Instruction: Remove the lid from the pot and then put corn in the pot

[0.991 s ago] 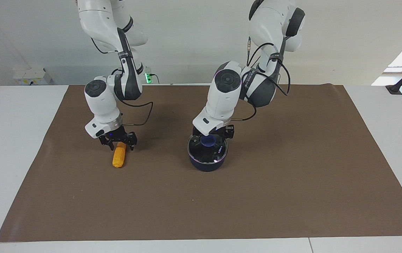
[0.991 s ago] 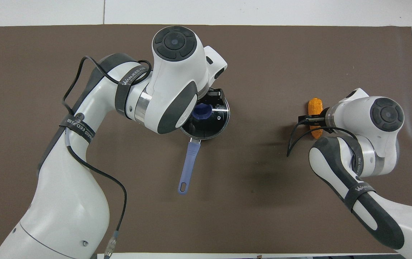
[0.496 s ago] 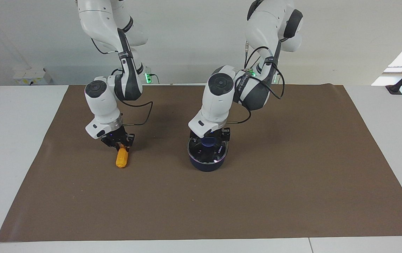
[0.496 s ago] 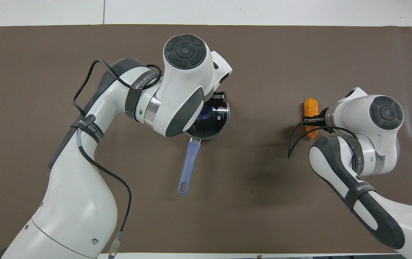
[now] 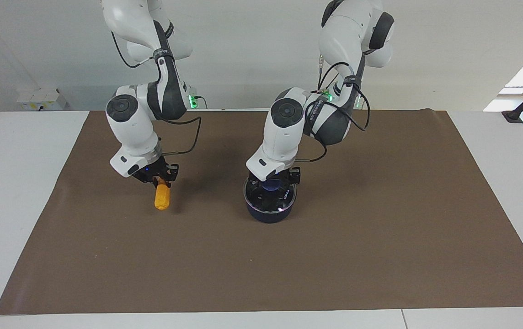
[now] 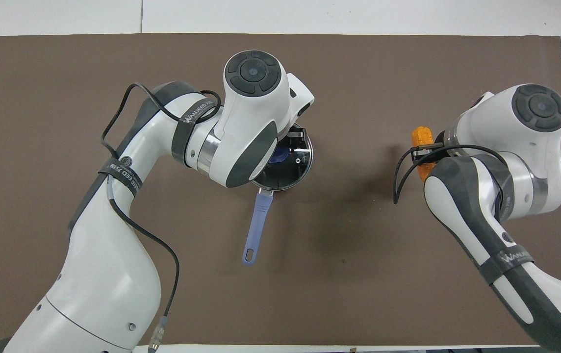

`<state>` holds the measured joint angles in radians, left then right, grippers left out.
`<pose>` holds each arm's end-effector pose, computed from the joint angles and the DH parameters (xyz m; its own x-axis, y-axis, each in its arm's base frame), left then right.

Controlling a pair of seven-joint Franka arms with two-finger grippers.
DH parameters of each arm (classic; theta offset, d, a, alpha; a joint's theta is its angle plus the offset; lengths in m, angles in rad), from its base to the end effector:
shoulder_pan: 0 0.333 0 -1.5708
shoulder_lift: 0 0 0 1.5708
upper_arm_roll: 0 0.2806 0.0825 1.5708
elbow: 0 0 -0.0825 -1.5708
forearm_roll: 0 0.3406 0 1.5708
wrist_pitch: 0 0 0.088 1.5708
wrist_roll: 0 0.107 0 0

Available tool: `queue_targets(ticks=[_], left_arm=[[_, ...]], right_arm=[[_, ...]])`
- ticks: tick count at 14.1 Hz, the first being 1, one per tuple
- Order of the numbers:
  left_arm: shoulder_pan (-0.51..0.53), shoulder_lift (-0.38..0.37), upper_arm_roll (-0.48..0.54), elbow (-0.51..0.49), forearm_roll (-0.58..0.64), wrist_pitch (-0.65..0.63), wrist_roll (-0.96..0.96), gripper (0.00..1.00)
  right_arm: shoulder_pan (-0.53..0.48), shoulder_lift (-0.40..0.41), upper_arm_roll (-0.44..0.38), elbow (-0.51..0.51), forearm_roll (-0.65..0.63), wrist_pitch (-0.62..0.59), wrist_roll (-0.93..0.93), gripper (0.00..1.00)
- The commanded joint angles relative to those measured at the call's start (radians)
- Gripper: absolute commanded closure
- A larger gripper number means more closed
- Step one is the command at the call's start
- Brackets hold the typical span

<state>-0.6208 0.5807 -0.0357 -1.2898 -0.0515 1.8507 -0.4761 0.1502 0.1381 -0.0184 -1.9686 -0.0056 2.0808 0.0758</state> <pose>0.5223 -0.4012 0.3922 0.9858 -0.1604 -0.0494 -0.1579 -0.9861 0.0519 0.5358 0.0710 0.3874 0.9980 0.0588 -0.0253 0.0590 -0.9982 0.0093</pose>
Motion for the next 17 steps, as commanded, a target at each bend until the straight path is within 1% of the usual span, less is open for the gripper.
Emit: queue_targets(ticks=[1,3,4,5,6,9,11,14,17], left_arm=[[-0.013,-0.012,0.013,-0.022,0.016,0.028,-0.033,0.0],[-0.013,-0.012,0.013,-0.023,0.018,0.036,-0.035,0.0],[-0.013,-0.012,0.013,-0.023,0.018,0.036,-0.035,0.03],[-0.013,-0.012,0.013,-0.023,0.018,0.035,-0.035,0.12],[-0.013,-0.013,0.013,-0.023,0.018,0.033,-0.035,0.28],[-0.014,-0.013,0.013,-0.025,0.018,0.03,-0.035,0.61],[-0.014,-0.013,0.013,-0.023,0.015,0.028,-0.035,0.75],[-0.013,-0.016,0.011,-0.019,0.009,0.022,-0.035,0.92],[-0.005,-0.036,0.01,-0.011,0.004,-0.005,-0.035,1.0]], right_arm=[[0.031,0.005,0.006,0.091,0.007,-0.097,0.025,1.0],[0.052,0.011,0.006,0.14,0.012,-0.148,0.065,1.0],[0.055,0.012,0.008,0.163,0.016,-0.174,0.067,1.0],[0.063,0.012,0.009,0.174,0.016,-0.186,0.067,1.0],[0.066,0.012,0.009,0.184,0.018,-0.197,0.067,1.0],[0.078,0.015,0.017,0.195,0.019,-0.2,0.099,1.0],[0.089,0.017,0.017,0.198,0.019,-0.197,0.117,1.0],[0.091,0.017,0.026,0.217,0.019,-0.203,0.125,1.0],[0.091,0.018,0.032,0.22,0.019,-0.2,0.127,1.0]])
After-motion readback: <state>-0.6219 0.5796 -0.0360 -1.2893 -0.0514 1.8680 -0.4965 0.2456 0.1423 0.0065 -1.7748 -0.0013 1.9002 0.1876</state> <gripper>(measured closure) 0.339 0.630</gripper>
